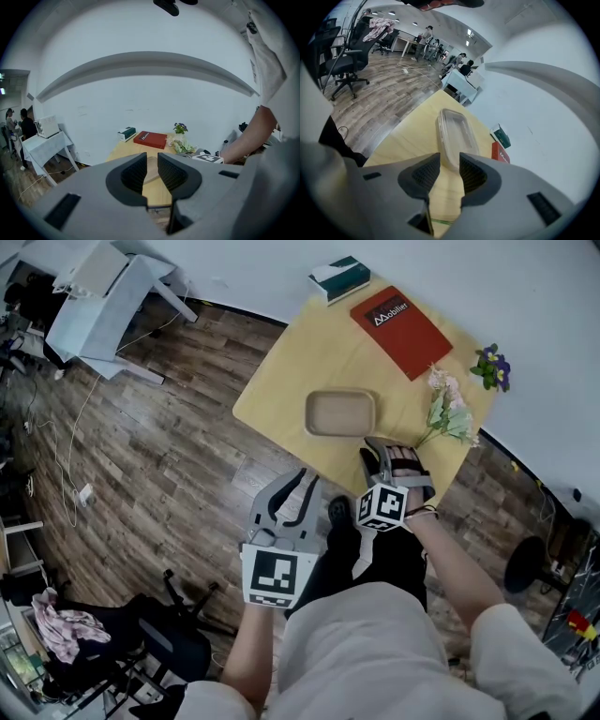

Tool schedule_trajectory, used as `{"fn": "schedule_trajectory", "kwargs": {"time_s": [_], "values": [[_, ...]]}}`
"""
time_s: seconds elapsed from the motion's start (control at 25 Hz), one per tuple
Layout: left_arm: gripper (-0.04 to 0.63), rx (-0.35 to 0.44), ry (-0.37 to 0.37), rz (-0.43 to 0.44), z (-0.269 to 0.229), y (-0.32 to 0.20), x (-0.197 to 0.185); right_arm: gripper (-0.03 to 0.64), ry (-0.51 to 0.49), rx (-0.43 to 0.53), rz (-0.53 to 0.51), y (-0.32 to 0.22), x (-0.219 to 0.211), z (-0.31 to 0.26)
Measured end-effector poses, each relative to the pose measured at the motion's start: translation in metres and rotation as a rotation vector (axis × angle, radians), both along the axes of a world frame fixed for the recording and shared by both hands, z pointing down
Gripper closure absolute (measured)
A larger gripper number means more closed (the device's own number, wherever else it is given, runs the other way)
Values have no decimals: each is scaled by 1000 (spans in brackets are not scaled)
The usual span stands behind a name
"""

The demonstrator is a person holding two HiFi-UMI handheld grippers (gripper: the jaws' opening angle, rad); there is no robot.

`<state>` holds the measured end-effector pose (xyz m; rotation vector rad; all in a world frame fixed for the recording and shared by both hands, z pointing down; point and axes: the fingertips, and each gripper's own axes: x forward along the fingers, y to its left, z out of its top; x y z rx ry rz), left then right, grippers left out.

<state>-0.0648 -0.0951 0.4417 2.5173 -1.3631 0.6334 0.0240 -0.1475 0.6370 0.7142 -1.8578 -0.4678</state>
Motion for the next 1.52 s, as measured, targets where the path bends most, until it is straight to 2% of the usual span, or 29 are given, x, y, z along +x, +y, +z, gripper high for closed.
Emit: {"fn": "schedule_trajectory", "kwargs": {"time_s": [0.4,0.64,0.76,0.96,1.08,1.52], "values": [[528,-23,9,-32,7,6,-6,474,20,43,2,-9,-5,15],[528,-22,-9,-34,7,6,-11,480,100,142,-62,-14,-8,21],[528,-21,-12,-41,7,7,-15,485,118,159,-68,-14,-7,25],[528,-20,-10,-46,5,8,-21,503,127,184,-68,-15,-7,24],[528,-19,-8,-45,5,7,-22,537,126,207,-64,-18,-6,22],[528,-9,-6,-52,1,3,-27,549,118,189,-69,-17,-7,22]]}}
